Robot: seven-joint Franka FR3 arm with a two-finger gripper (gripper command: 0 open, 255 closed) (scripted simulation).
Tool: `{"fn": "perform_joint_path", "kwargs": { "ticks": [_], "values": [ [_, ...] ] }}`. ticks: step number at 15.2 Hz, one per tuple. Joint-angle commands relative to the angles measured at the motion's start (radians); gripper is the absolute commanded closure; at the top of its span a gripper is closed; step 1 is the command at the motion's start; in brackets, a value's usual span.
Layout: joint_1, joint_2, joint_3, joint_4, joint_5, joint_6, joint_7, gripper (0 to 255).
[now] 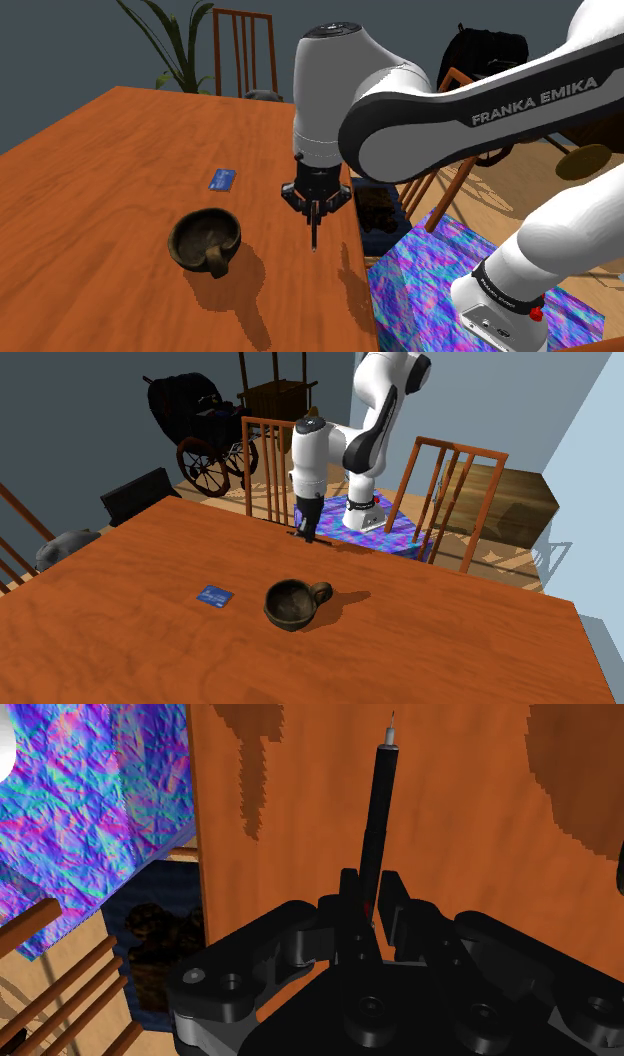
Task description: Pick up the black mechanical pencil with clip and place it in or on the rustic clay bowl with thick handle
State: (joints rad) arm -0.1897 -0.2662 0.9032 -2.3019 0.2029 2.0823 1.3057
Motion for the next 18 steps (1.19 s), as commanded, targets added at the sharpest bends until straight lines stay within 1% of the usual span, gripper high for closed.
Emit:
{"fn": "perform_joint_path", "kwargs": {
  "ticks": [1,9,18],
  "values": [
    [0.001,-0.01,-0.009,0.02,0.004,-0.029,-0.007,255],
    [0.012,-0.059,-0.049,0.094,0.022,-0.144,-0.029,255],
    [0.015,-0.087,-0.082,0.187,0.026,-0.261,-0.04,255]
  ]
}}
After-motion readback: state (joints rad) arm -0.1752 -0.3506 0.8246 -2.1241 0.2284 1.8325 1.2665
